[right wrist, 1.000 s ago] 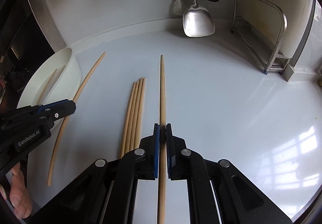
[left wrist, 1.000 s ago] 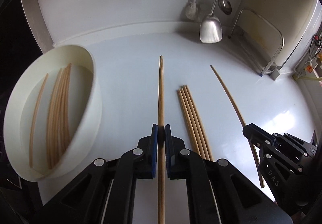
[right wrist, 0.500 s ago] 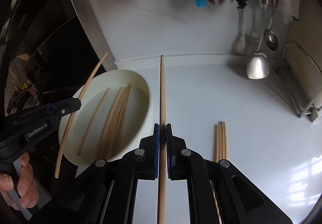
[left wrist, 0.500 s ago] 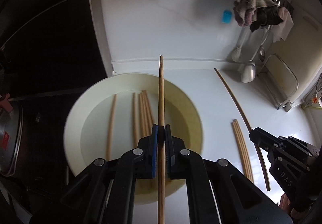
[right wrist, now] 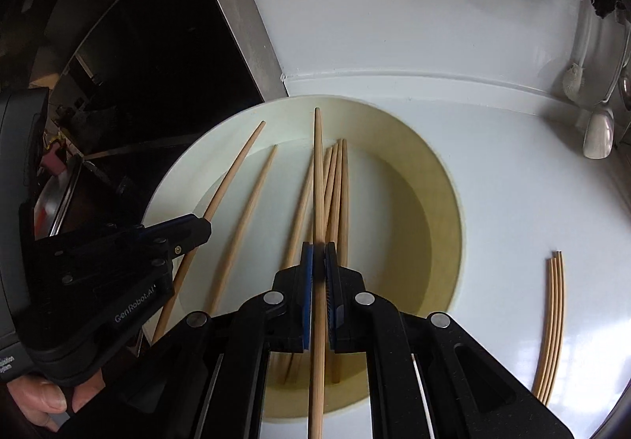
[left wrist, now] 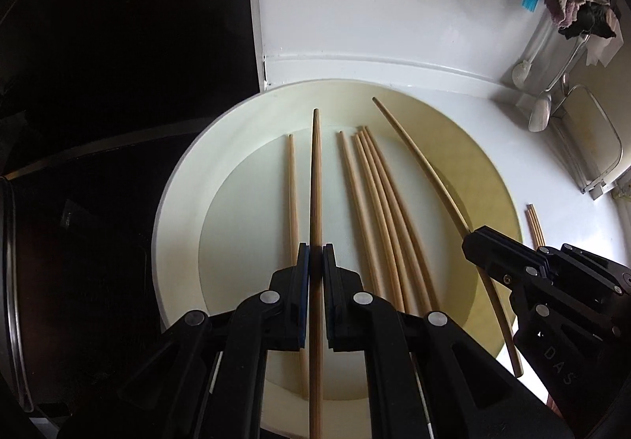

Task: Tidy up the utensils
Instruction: 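Carry the held chopsticks with both tools over the white basin, then open both tools to drop the chopsticks into the basin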

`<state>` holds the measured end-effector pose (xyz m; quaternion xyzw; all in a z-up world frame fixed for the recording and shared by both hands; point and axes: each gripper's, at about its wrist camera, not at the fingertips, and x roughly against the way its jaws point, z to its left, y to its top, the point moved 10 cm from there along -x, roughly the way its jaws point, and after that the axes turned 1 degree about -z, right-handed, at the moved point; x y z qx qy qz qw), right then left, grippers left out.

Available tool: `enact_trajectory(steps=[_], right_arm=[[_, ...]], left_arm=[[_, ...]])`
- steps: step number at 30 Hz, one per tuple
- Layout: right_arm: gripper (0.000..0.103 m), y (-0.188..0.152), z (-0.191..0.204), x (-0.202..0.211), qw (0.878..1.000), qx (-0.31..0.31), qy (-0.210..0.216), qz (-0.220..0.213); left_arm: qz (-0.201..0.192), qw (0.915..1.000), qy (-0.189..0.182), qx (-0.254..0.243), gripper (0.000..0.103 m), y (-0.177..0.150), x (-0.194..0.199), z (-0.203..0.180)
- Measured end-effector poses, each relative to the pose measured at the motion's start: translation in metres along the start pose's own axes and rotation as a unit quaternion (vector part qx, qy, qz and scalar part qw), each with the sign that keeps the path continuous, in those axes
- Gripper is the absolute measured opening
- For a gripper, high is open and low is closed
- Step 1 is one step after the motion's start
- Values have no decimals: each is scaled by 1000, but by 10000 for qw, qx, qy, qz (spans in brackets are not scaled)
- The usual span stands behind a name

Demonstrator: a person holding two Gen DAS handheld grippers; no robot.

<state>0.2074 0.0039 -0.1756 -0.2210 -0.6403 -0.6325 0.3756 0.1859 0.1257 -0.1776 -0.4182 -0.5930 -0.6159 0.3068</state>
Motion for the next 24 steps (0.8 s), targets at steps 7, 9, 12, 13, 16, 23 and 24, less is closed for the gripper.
enact_trajectory(steps=[7,9,12,13,16,23,24], right_arm=[[6,-4,2,-32,9993,-112,-119,336],[6,-5,2,-39,9989,-158,-120,432],[6,-6,0,-49,9983,-158,-178,533],[6,-7,-1,-51,9981,-176,-183,562],[6,-8,-4,-54,9979,-203,-200,579],[6,-9,-8,-49,9979,-204,-237,573],[6,-8,-9,-48,9978,-219,-240,576]], left_arm=[[206,9998,-55,-8,7,-2,-24,6],[244,9997,-73,-4,7,0,-30,5],[259,9996,-93,-19,8,1,-34,8],[249,9996,-92,-22,8,0,-33,10],[249,9996,-111,-8,8,1,-34,10],[245,9996,-116,124,24,2,-32,14],[216,9996,-83,137,37,3,-30,15]])
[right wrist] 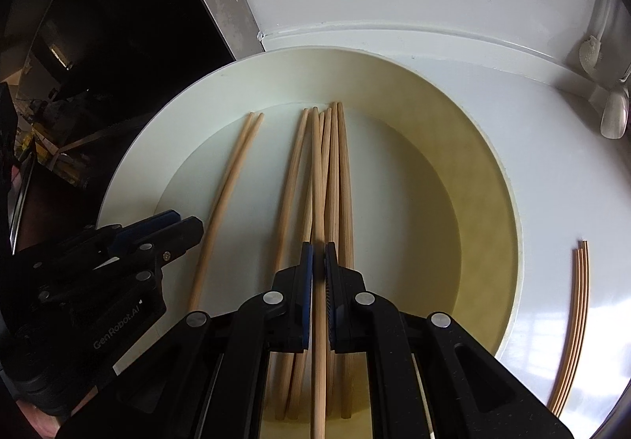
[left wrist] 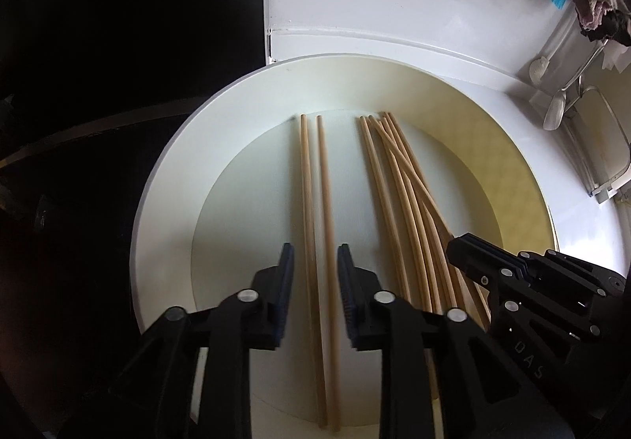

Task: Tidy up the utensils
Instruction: 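Open both tools to drop the chopsticks into the basin, then lift both open tools away from the basin toward the pile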

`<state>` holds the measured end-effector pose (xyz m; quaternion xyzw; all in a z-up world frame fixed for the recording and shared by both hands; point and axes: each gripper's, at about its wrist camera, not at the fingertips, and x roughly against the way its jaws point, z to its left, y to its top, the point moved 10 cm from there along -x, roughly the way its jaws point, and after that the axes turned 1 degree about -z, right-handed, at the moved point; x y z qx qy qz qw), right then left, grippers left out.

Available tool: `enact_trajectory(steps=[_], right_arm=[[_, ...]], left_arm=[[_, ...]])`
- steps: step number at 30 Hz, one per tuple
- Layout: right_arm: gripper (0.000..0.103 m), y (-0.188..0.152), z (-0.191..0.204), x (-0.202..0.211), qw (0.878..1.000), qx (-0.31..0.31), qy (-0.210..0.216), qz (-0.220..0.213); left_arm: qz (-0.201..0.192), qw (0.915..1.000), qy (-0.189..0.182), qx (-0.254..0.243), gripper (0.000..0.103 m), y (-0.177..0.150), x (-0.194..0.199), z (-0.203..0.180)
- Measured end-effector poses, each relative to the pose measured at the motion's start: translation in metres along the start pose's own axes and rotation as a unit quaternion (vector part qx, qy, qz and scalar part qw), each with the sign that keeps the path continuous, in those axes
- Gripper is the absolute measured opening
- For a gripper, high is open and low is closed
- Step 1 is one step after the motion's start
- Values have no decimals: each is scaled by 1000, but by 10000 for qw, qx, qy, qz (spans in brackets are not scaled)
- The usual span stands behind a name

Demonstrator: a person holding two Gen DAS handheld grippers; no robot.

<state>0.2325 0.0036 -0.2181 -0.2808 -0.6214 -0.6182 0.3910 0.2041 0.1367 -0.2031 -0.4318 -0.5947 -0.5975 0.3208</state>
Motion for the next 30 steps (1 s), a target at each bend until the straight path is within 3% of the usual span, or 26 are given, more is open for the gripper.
enact_trajectory(steps=[1,4,8,17,30], right_arm=[[8,1,-1,2,10000,-23,15,-33],[15,6,-2,8,9998,-11,-1,-179],[15,6,-7,17,9996,-40,-10,-267],[27,-14,-15,44,9991,-97,31,-405],[36,-34,-20,92,9971,-23,75,-757]], left_arm=[[-47,10000,12,18,49,1,3,1],[-236,9997,33,88,65,7,16,6],[-346,9992,146,169,68,11,29,15],[-581,9976,286,247,84,8,57,19],[-854,9957,211,276,86,-10,99,-13]])
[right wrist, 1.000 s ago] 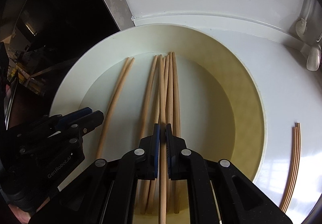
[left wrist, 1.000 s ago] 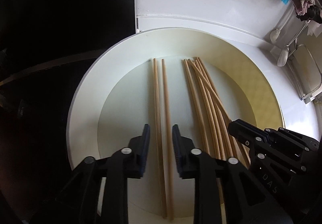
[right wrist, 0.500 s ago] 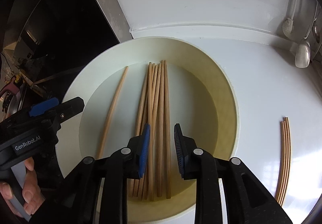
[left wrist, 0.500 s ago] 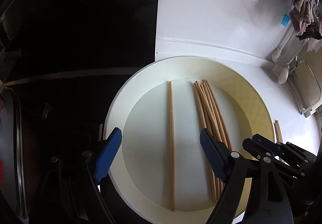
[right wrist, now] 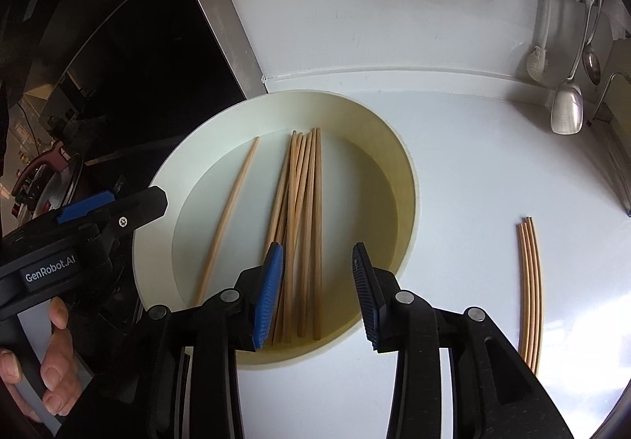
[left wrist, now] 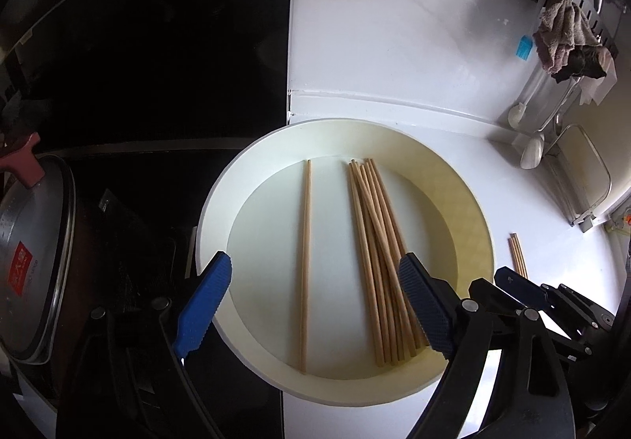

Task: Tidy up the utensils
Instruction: 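Lift both open tools away from the basin toward the pile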

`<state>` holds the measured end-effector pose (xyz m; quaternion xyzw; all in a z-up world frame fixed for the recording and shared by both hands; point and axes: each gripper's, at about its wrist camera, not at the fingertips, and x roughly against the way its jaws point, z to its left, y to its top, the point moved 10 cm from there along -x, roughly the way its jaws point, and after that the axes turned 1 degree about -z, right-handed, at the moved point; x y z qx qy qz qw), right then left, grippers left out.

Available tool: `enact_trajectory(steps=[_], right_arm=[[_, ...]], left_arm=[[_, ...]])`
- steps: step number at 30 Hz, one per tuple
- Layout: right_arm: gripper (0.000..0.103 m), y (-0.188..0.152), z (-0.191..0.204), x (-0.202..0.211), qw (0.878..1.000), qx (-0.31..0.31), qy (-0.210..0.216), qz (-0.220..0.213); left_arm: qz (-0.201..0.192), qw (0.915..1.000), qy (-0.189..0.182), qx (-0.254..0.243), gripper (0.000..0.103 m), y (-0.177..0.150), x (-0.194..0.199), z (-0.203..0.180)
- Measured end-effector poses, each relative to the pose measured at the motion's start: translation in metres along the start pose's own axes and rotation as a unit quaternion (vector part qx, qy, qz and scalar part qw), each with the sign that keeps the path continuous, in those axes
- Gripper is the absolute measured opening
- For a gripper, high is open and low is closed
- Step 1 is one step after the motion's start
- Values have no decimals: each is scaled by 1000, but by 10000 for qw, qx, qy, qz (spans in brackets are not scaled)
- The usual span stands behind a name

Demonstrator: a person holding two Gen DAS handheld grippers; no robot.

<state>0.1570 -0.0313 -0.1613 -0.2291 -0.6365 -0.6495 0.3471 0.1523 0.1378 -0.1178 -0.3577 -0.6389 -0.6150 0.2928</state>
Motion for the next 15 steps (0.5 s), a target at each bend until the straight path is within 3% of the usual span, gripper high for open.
enact_trajectory(steps=[9,15], right_arm=[[40,-7,-20,26,9999,78,18,-140],[42,-10,-53,48,9995,8,-75,-313]], left_arm=[[-161,9999,26,-6,90,-8,22,-30],[-192,9998,55,-21,90,-12,29,-56]])
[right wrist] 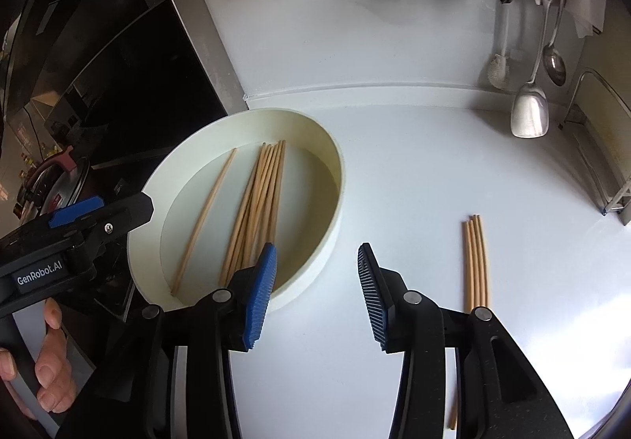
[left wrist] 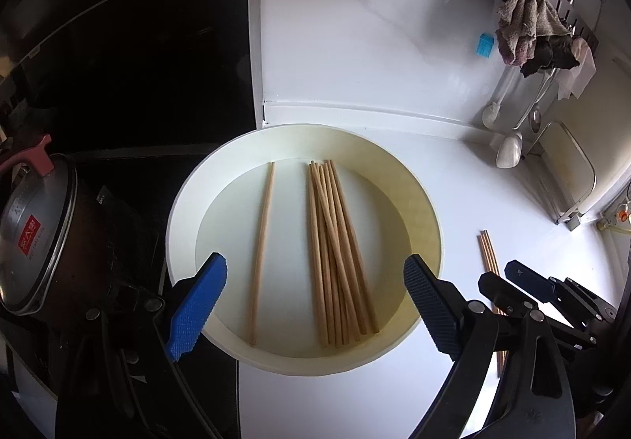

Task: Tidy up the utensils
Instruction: 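Lift both open tools away from the basin toward the pile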

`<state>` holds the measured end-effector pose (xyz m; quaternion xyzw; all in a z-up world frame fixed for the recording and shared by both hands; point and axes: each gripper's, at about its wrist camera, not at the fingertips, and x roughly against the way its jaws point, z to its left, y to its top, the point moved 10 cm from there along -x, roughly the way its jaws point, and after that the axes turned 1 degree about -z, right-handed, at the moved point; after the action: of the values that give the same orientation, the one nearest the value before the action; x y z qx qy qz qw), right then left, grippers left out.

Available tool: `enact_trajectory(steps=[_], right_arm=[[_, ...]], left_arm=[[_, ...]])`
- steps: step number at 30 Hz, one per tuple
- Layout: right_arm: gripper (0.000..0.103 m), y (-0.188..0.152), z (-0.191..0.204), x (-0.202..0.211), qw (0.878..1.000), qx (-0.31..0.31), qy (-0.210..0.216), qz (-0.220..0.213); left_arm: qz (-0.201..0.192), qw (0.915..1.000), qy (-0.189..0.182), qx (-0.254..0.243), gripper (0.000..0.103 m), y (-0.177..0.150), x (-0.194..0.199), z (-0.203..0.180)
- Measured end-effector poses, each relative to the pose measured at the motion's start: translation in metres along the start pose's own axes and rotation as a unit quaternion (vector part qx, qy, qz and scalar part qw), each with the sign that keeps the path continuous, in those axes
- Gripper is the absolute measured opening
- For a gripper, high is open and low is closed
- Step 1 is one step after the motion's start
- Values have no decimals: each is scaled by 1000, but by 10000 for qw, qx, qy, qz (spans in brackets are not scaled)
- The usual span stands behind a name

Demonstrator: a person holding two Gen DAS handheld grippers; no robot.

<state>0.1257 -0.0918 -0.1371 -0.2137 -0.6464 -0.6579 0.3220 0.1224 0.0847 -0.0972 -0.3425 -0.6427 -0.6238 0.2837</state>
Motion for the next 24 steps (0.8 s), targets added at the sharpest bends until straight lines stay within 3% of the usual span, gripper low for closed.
enact_trajectory(steps=[15,24], right_arm=[[43,-22,-125,50,9955,-787,-442,-300],[44,-46,-180,74,9921,-966,-703,-385]], left_arm=[[209,9979,-205,-582,90,-24,-7,-105],[149,9969,-254,-726,90,-42,-6,-150]])
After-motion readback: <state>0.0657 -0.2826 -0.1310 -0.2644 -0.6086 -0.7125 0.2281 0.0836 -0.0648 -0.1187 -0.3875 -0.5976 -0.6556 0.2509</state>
